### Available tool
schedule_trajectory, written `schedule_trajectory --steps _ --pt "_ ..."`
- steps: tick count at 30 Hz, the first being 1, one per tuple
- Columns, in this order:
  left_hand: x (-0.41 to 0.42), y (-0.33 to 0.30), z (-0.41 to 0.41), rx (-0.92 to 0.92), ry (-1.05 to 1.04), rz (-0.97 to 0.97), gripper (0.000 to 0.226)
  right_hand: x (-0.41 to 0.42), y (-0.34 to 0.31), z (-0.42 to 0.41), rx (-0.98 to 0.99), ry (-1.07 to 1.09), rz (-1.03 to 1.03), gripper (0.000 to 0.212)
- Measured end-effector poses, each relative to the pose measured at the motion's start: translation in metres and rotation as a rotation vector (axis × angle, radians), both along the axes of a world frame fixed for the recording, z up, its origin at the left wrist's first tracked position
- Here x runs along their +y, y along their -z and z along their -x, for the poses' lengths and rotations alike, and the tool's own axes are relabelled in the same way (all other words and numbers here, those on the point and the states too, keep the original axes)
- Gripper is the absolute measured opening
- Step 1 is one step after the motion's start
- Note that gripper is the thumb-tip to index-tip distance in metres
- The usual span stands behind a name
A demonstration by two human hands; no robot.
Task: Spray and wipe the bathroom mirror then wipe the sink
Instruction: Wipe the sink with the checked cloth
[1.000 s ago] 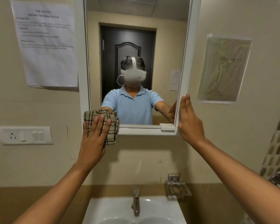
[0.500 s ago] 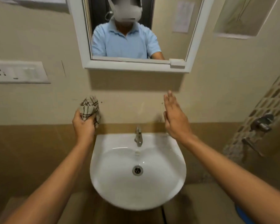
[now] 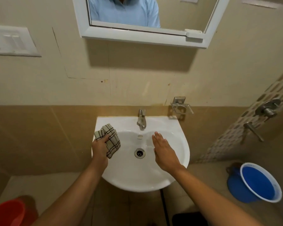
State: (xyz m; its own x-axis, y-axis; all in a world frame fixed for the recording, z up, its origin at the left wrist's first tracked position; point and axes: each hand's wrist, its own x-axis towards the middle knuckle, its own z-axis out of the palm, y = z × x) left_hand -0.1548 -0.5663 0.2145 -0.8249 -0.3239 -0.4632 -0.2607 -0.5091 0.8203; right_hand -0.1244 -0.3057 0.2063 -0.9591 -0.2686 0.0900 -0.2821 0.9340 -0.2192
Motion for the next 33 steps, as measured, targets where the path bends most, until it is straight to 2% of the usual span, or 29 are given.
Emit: schedule_trajectory --steps 3,6,10,12,17,22,26,33 --pt "0.004 0.014 0.008 -0.009 0.007 0.063 0.02 0.008 0.013 0.01 -0.035 0.007 -0.025 0.058" --pt "0.012 0.009 0.026 0.052 -0.026 0.213 0.02 0.016 0.022 0.032 -0.055 0.003 -0.042 0.058" --pt "0.008 0.012 0.061 0.163 -0.007 0.596 0.026 0.027 0.031 0.069 -0.075 -0.044 -0.052 0.057" --pt "0.003 0.021 0.082 0.189 0.029 0.8 0.036 0.033 0.036 0.088 -0.08 -0.065 -0.052 0.057" --pt "-0.007 0.035 0.116 0.054 -0.015 1.129 0.054 0.052 0.047 0.126 -0.083 -0.103 -0.051 0.057" --pt "-0.007 0.088 0.115 -0.123 0.371 1.645 0.071 0.068 0.055 0.152 -0.108 -0.125 -0.073 0.056" --pt "0.012 0.097 0.12 -0.091 0.495 1.699 0.091 0.08 0.062 0.166 -0.104 -0.124 -0.094 0.057" --pt "0.061 0.105 0.134 0.082 0.747 1.811 0.094 0.089 0.073 0.179 -0.165 -0.139 -0.159 0.056"
